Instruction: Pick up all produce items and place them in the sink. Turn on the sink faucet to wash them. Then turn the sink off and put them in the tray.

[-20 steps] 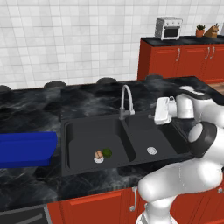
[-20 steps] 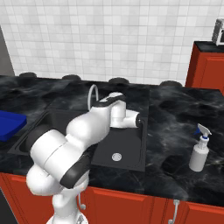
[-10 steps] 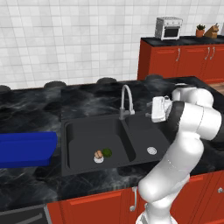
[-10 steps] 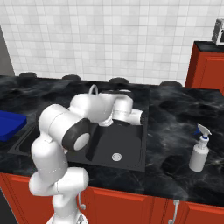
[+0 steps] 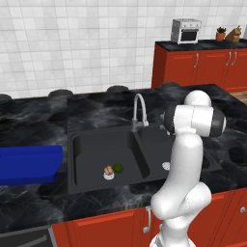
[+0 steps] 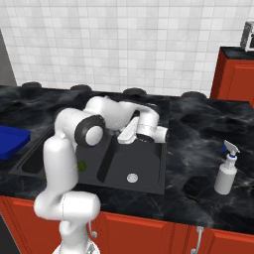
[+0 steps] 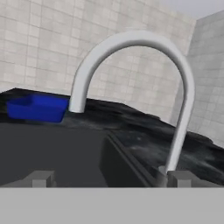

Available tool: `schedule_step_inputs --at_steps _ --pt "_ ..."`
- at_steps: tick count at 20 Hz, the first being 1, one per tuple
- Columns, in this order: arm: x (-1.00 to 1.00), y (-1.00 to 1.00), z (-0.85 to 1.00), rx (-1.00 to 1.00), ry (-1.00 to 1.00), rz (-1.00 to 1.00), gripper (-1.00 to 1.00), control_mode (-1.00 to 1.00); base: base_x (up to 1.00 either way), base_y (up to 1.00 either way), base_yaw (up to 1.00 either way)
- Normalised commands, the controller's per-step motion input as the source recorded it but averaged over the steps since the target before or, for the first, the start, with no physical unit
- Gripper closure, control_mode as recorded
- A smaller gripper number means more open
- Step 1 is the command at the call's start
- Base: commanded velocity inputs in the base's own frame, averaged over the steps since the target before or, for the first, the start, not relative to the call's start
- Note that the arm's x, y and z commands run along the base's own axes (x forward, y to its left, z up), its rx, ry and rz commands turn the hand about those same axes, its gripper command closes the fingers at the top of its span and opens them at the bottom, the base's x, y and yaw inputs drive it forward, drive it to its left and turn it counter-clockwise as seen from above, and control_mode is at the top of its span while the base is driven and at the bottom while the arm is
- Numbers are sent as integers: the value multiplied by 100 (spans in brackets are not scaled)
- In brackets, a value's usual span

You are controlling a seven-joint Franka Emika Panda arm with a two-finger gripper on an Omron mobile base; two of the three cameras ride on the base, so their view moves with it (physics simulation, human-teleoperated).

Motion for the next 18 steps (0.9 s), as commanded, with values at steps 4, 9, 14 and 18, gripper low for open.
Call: schedule_step_inputs --at_steps 4,9,14,18 --pt "39 0 -10 1 0 0 -100 -100 0 0 0" --pt "32 1 -18 0 0 0 -100 -100 0 0 0" --pt "19 6 -23 -3 -1 -5 -100 -100 0 0 0" --pt "16 15 -17 -7 -1 -10 -100 -100 0 0 0"
